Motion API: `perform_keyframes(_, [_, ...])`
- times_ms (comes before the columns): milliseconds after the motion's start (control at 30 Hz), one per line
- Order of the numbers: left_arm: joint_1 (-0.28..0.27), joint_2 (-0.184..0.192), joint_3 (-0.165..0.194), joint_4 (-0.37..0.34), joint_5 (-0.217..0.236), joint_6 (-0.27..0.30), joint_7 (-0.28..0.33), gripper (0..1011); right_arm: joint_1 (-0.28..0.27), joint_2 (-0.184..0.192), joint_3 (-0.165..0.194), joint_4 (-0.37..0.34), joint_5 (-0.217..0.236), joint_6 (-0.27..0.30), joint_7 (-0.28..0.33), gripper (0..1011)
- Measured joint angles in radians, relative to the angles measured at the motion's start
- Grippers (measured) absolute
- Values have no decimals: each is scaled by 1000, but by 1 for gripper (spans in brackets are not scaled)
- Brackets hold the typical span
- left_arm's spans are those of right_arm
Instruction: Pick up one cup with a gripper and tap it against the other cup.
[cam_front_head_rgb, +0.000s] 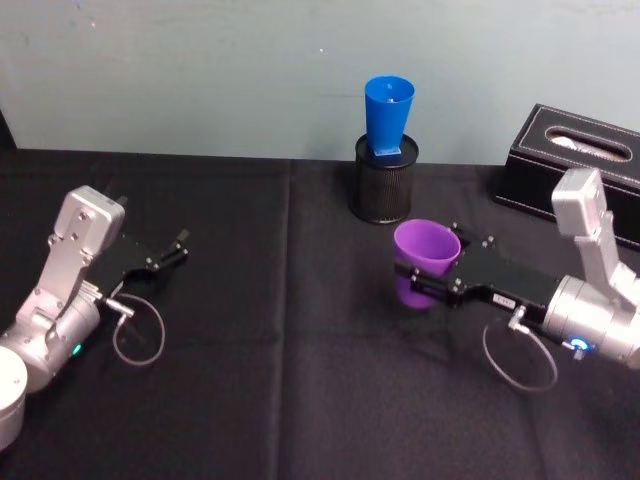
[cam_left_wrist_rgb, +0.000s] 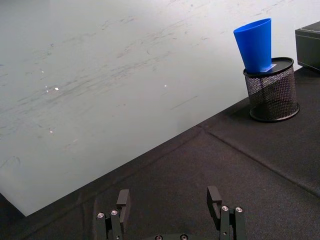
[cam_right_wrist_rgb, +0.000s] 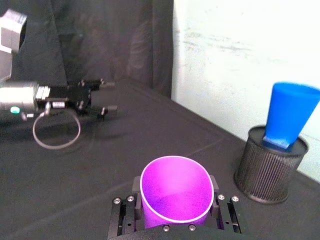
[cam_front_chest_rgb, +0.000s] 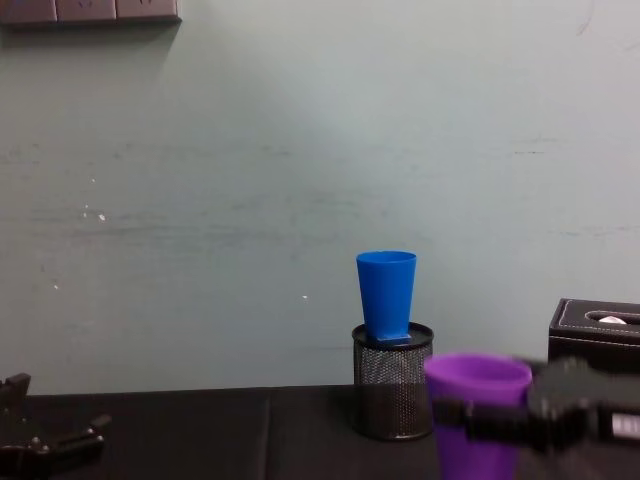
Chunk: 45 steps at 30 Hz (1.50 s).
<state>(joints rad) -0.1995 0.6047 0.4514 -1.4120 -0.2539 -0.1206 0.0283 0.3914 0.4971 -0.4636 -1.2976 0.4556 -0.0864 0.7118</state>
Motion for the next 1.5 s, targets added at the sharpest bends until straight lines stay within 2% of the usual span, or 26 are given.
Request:
perform_keyframes(267, [0,0,0,0,0,0,0,1005,63,29,2,-84,34,122,-15,735])
perform_keyframes(500, [0,0,0,0,0,0,0,1005,112,41,-11,-103,41,171,-27,735])
perform_keyframes(800, [0,0,0,0,0,0,0,1005,150,51,-32,-110,57,209,-29,735])
perform_keyframes(1067, [0,0,0,0,0,0,0,1005,176,62,-42,-123,91,251,-31,735])
perform_keyframes(1500, [0,0,0,0,0,0,0,1004,205,78,-59,-146,119,265,-41,735])
